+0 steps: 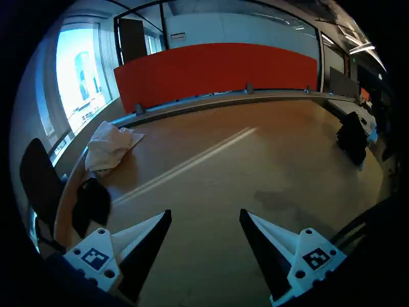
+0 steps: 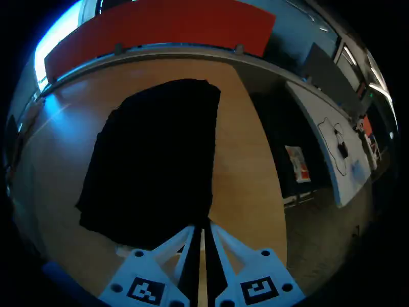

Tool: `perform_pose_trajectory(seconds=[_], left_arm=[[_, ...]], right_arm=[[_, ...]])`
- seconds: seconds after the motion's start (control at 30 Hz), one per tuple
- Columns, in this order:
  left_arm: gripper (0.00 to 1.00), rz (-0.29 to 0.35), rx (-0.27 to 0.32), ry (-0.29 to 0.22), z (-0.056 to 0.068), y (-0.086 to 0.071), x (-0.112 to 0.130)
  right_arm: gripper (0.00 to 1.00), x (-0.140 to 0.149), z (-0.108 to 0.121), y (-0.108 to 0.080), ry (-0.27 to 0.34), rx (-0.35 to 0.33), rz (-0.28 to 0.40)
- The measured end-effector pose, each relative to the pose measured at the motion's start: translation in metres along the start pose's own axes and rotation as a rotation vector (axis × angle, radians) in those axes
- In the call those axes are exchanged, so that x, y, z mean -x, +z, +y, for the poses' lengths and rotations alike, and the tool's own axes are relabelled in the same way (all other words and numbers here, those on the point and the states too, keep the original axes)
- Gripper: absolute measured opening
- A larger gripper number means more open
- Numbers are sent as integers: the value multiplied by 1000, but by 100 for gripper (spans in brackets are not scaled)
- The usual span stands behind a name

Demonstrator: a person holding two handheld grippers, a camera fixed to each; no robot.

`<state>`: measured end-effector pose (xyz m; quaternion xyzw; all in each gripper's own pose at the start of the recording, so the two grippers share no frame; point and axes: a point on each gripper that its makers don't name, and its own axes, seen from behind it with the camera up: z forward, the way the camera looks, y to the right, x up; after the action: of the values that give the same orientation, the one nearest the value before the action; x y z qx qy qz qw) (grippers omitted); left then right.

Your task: Fold towel

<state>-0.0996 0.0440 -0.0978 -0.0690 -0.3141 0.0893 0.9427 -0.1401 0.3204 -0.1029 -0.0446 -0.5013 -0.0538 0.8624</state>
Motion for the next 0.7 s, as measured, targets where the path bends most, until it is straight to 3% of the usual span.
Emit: perform_pose_trajectory(seconds=[0.3,0.7], left_arm=[[99,0,-3,-2,0,0,-1],[99,8,-9,-12,-5,0,-4]], right_arm=[[6,-3,0,-3,4,5,29],[13,-7,7,-24,10,42,88]])
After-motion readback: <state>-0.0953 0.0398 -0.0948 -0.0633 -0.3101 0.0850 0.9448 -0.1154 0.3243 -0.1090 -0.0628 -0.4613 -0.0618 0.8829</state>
